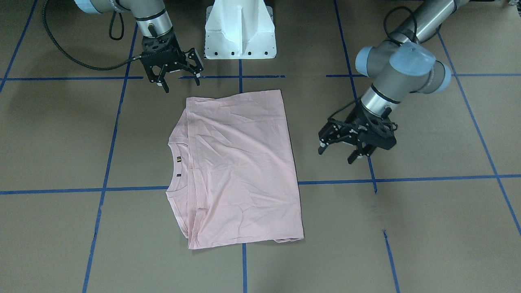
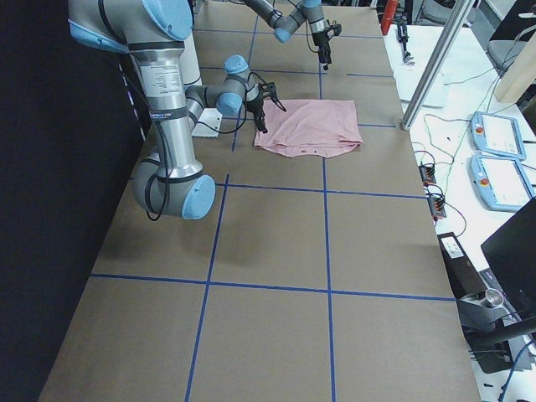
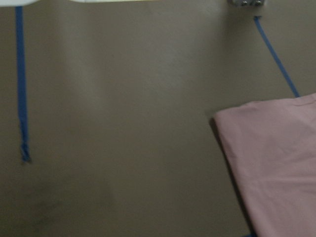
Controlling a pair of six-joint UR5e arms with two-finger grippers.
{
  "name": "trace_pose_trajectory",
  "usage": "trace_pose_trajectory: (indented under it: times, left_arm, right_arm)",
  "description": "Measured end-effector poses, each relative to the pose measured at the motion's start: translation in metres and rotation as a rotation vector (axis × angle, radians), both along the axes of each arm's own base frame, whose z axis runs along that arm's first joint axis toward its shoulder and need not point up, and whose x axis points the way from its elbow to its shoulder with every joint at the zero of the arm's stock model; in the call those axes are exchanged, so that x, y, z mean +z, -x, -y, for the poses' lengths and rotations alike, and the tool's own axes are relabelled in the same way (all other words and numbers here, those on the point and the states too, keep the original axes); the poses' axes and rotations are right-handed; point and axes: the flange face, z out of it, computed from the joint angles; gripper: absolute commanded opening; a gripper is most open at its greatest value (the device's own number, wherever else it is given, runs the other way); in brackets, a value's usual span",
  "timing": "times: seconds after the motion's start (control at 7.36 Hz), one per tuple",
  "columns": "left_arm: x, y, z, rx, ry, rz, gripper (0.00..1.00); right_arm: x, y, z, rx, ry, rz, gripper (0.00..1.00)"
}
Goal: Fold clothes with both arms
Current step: 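Lower both grippers to the shirt's corners nearest the robot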
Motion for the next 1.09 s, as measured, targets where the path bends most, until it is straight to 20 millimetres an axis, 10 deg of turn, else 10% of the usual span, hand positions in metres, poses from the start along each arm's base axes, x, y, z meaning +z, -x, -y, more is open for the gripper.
trace_pose_trajectory:
  times: [0.14, 0.41, 1.09]
  left_arm:
    - [-0.009, -0.019, -0.053, -0.021, 0.081, -0.055, 1.0]
    - [-0.027, -0.056, -0.128, -0.082, 0.264, -0.108, 0.55]
    - [-0.037, -0.124, -0.206, -0.129, 0.503, -0.049, 0.55]
  right_arm:
    - [0.0, -0.002, -0.001, 0.024, 0.029, 0.038, 0.99]
    - [-0.003, -0.004, 0.002, 0.078, 0.089, 0.084, 0.99]
    - [-0.004, -0.006, 0.008, 0.121, 0.134, 0.107, 0.99]
